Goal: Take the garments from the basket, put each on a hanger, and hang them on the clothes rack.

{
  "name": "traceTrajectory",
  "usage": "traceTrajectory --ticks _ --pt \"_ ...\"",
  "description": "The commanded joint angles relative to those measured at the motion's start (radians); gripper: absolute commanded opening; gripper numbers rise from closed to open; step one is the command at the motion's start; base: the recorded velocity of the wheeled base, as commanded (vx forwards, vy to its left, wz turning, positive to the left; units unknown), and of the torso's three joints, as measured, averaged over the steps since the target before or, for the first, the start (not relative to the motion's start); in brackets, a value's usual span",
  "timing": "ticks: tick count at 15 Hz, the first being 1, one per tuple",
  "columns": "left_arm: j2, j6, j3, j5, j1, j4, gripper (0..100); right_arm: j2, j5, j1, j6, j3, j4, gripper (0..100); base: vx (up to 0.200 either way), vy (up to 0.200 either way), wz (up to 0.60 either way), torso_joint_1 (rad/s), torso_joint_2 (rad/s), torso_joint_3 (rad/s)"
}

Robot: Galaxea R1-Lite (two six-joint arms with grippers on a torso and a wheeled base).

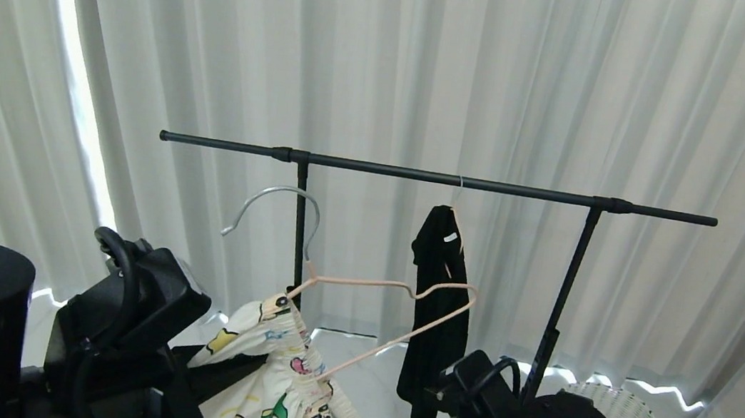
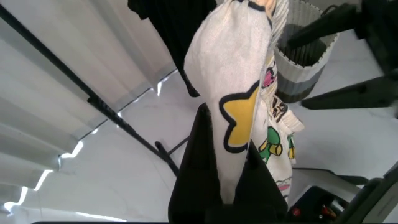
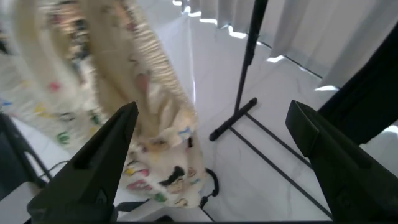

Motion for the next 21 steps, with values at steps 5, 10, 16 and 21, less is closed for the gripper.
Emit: traceTrajectory --ticks 5,10,16,21 --pt "-0.044 -0.003 0.006 0.0 -0.035 -0.001 0 0.104 -0.04 0.08 -0.005 -0.018 -0.001 100 0.0 0.0 0.0 0.0 0.0 0.0" --pt "-0.09 -0.003 0.052 0.002 -0.035 -0.001 0 0.17 -0.196 0.06 -0.009 -0.021 -0.001 100 0.0 0.0 0.0 0.0 0.0 0.0" --pt "-0.167 0.006 0.182 0.056 -0.013 -0.001 0 0.058 -0.273 -0.2 -0.141 -0.001 -0.004 100 0.0 0.0 0.0 0.0 0.0 0.0" --pt "-0.173 0.019 0.233 0.054 -0.016 -0.001 0 -0.034 -0.19 -0.298 -0.24 -0.005 -0.004 100 0.0 0.0 0.0 0.0 0.0 0.0"
